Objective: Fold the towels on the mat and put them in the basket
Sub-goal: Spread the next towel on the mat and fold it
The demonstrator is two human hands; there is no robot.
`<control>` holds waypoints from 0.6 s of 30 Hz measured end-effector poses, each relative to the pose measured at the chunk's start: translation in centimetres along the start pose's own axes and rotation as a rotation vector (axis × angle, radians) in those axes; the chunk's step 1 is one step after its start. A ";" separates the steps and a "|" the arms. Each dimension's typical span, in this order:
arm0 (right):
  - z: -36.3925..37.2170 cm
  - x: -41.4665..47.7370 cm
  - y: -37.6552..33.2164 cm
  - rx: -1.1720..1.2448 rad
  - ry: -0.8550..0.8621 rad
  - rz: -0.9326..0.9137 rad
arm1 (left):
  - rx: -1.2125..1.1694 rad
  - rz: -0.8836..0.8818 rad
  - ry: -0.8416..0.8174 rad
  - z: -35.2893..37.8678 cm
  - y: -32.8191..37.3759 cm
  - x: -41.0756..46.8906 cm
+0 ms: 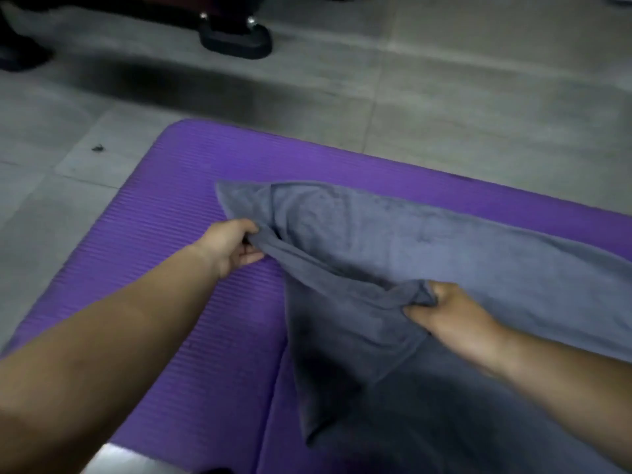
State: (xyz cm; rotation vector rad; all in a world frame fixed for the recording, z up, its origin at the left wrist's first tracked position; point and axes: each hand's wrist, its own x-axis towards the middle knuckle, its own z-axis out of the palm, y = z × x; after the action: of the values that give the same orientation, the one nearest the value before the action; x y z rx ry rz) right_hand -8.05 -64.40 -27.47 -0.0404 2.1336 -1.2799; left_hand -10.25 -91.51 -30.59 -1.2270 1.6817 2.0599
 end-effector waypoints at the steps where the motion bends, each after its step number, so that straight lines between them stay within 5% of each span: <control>1: -1.7 -1.4 0.9 0.057 -0.026 0.021 | 0.077 -0.027 -0.073 1.7 0.2 -0.8; 6: -9.7 -9.1 8.0 0.188 0.186 0.035 | 0.459 0.095 -0.347 14.5 1.3 -5.6; 13: -17.8 -17.4 19.5 0.596 1.152 0.104 | 0.638 0.513 -0.811 37.5 -1.6 -14.6; 18: -22.4 -20.5 28.9 0.478 1.447 0.475 | 1.087 0.645 -0.938 35.4 -12.7 -15.0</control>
State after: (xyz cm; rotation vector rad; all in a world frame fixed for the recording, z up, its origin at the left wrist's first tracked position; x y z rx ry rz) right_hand 4.53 -24.80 -33.14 1.9728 2.4309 -1.6438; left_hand -9.20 -51.09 -29.03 0.5757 2.1617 1.1088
